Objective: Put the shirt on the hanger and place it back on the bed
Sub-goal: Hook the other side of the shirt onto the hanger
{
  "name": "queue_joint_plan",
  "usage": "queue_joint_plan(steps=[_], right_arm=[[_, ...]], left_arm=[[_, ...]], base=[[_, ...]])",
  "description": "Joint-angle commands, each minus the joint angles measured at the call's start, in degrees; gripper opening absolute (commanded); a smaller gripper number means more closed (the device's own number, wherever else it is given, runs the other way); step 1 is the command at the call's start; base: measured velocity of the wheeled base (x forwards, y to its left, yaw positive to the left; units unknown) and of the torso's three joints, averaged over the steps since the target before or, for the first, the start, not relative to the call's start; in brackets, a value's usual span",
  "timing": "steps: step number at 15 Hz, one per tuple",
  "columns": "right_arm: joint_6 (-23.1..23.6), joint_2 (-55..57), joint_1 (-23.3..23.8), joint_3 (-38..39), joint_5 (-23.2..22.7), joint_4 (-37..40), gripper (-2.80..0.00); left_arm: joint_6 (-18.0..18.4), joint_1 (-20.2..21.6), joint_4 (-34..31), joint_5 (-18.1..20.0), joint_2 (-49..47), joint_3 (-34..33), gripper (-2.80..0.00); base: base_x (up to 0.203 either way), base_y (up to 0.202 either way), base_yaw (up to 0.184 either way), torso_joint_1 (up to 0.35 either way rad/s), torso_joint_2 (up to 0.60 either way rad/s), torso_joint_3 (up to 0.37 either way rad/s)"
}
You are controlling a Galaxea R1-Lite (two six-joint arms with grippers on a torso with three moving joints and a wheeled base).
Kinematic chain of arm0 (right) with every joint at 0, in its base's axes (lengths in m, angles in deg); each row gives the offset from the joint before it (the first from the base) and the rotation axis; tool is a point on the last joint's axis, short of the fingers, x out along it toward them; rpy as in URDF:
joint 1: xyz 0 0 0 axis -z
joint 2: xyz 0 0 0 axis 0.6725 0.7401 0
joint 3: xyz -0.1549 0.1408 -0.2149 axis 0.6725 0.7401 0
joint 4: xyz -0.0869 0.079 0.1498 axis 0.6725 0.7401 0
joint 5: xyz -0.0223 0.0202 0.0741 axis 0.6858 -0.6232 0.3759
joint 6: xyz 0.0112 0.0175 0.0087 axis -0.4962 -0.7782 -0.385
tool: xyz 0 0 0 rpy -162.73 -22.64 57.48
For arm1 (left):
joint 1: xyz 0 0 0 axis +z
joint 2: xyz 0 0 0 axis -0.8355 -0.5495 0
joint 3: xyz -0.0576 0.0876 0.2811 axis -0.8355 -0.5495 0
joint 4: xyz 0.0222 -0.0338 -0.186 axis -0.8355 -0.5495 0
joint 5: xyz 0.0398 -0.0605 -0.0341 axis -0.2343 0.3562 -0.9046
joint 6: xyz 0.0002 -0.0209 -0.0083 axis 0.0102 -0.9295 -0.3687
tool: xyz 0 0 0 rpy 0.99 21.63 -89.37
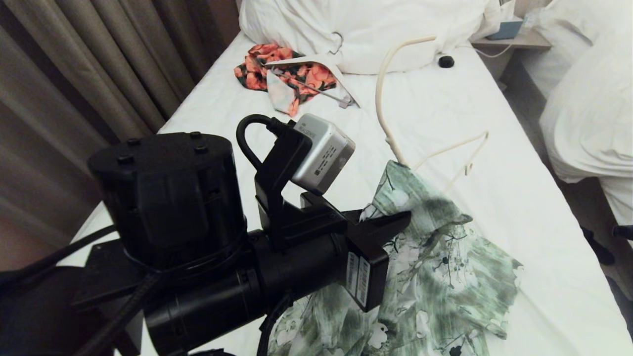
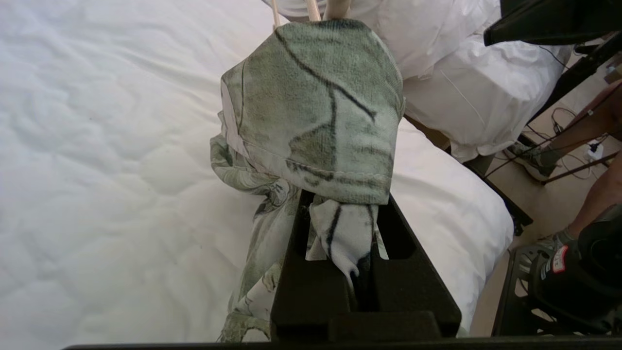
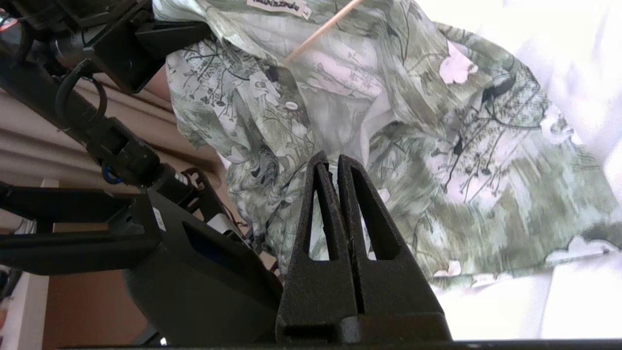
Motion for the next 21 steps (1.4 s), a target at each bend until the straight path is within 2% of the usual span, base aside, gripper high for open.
queue_joint_plan(steps=[1, 4, 8, 11, 14, 15, 19, 21], right_arm=[[0.12, -0.81, 1.84, 0.95, -0.38, -0.13, -2.80], [-6.16, -0.19, 2.83, 1.83, -0.23, -3.61, -2.80], [-1.08, 0.14, 2.45, 10.85, 0.11, -16.82, -2.80], [-3.80, 0.13, 1.63, 9.10, 3.38, -15.49, -2.80], [-5.70, 2.88, 1.09, 3.18, 4.02, -10.73, -2.80], [-7.76, 4.14, 1.02, 0.92, 4.05, -9.24, -2.80], [-21.15, 7.00, -1.75, -4.46, 4.35, -8.62, -2.80], [-24.05, 9.71, -3.49, -6.11, 5.69, -8.96, -2.80]], left_arm=[[0.04, 0.04, 0.23, -0.13, -0.16, 0.67, -2.80], [0.04, 0.04, 0.23, -0.33, 0.28, 1.48, -2.80], [0.04, -0.22, 0.23, -0.64, 1.10, 1.65, -2.80], [-0.05, 0.08, 0.33, -1.83, 2.98, 2.16, -2.80], [0.04, -0.37, -0.23, -2.83, 4.18, 3.13, -2.80], [0.04, -0.47, -0.89, -2.86, 4.73, 3.31, -2.80], [-0.02, -1.66, -2.07, -2.84, 6.20, 5.42, -2.80], [0.02, -2.18, -4.38, -2.78, 6.22, 6.74, -2.80]], base=[[0.000, 0.000, 0.000, 0.000, 0.00, 0.000], [0.000, 0.000, 0.000, 0.000, 0.00, 0.000], [0.000, 0.000, 0.000, 0.000, 0.00, 0.000], [0.000, 0.000, 0.000, 0.000, 0.00, 0.000], [0.000, 0.000, 0.000, 0.000, 0.00, 0.000], [0.000, 0.000, 0.000, 0.000, 0.00, 0.000], [0.000, 0.000, 0.000, 0.000, 0.00, 0.000], [0.000, 0.000, 0.000, 0.000, 0.00, 0.000]])
